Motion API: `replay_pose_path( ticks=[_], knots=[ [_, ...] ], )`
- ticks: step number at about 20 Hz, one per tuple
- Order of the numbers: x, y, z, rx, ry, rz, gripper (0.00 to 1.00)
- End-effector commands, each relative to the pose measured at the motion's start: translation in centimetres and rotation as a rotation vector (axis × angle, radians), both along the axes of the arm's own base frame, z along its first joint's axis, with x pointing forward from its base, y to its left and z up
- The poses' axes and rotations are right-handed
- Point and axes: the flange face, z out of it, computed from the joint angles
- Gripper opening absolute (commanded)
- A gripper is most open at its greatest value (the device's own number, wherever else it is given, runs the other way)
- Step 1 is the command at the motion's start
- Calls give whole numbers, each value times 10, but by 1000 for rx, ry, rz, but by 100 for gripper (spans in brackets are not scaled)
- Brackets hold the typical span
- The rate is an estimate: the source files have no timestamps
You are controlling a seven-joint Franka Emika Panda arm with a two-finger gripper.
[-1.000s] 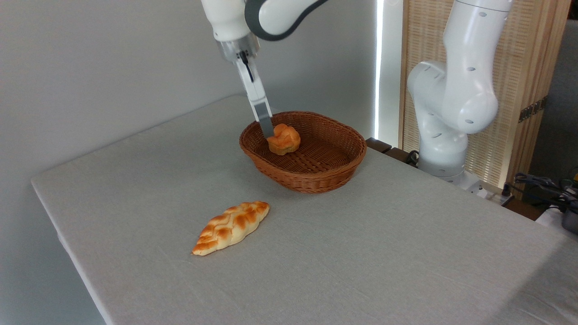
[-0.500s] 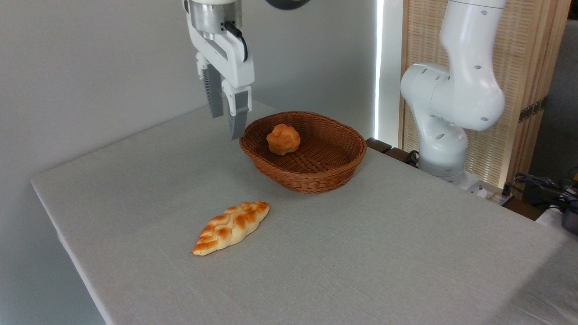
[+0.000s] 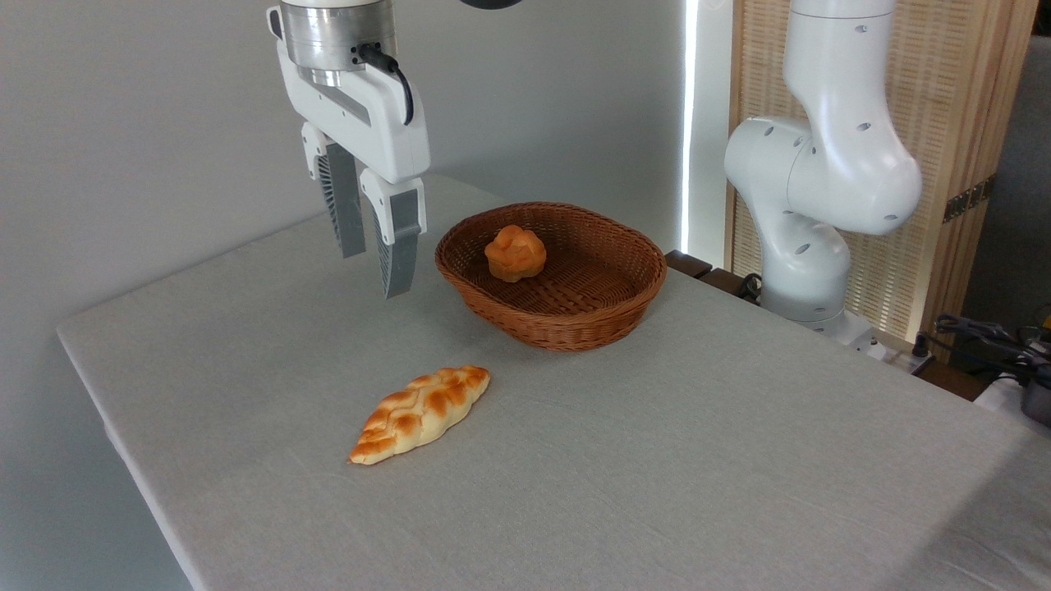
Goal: Put bread into the basket
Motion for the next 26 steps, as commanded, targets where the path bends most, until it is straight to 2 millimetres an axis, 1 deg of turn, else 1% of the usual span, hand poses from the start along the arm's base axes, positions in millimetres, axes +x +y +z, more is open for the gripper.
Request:
replay_pose_path(
  ticks=[1, 2, 3, 4, 6, 10, 14, 16, 19, 20, 22, 26],
  knots=[
    [6, 14, 19, -1, 23, 29, 100],
    [4, 4, 16, 10, 46, 4, 100],
    [5, -1, 15, 11, 48, -1, 100],
    [9, 3, 8, 16, 57, 5, 100],
    [14, 9, 5, 14, 61, 7, 100],
    [16, 4, 1, 21, 71, 8, 100],
    [15, 11, 3, 21, 69, 21, 100],
    [16, 10, 5, 25, 66, 21, 100],
    [17, 10, 5, 111, 52, 30, 100],
    [17, 10, 5, 122, 51, 62, 100],
    [17, 8, 6, 120, 52, 117, 100],
    [17, 8, 5, 121, 53, 122, 100]
  ],
)
